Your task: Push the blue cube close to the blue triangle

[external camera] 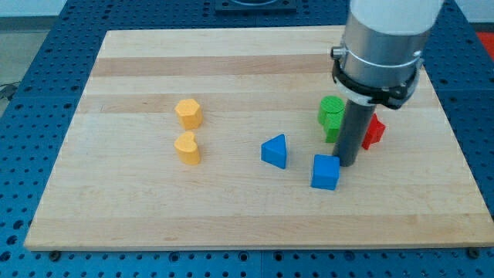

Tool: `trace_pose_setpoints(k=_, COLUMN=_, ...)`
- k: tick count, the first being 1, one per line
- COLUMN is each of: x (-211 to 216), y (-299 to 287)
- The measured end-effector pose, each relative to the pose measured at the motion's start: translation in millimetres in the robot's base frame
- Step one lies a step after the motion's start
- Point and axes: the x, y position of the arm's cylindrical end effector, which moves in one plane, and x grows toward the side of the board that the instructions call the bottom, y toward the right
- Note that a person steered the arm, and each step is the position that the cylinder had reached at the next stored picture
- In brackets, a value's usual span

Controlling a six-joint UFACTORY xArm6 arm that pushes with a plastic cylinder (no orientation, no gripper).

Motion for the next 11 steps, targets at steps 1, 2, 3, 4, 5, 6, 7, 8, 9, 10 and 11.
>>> trace_pose_setpoints(k=1, x=7, y=15)
trace_pose_setpoints(k=2, x=18, y=16)
trace_pose_setpoints(k=3, x=39, y=8)
trace_pose_setpoints(k=4, x=48, y=-6)
trace_pose_setpoints(k=5, x=48, y=-22)
trace_pose_setpoints(k=6, x=43, y=-43)
trace_pose_setpoints(k=7, x=35, y=-68)
trace_pose_setpoints(k=8, x=42, y=-61)
trace_pose_setpoints(k=9, x=52, y=-22)
trace_pose_setpoints(k=10, x=49, y=4)
trace_pose_setpoints(k=11, x=35, y=-5)
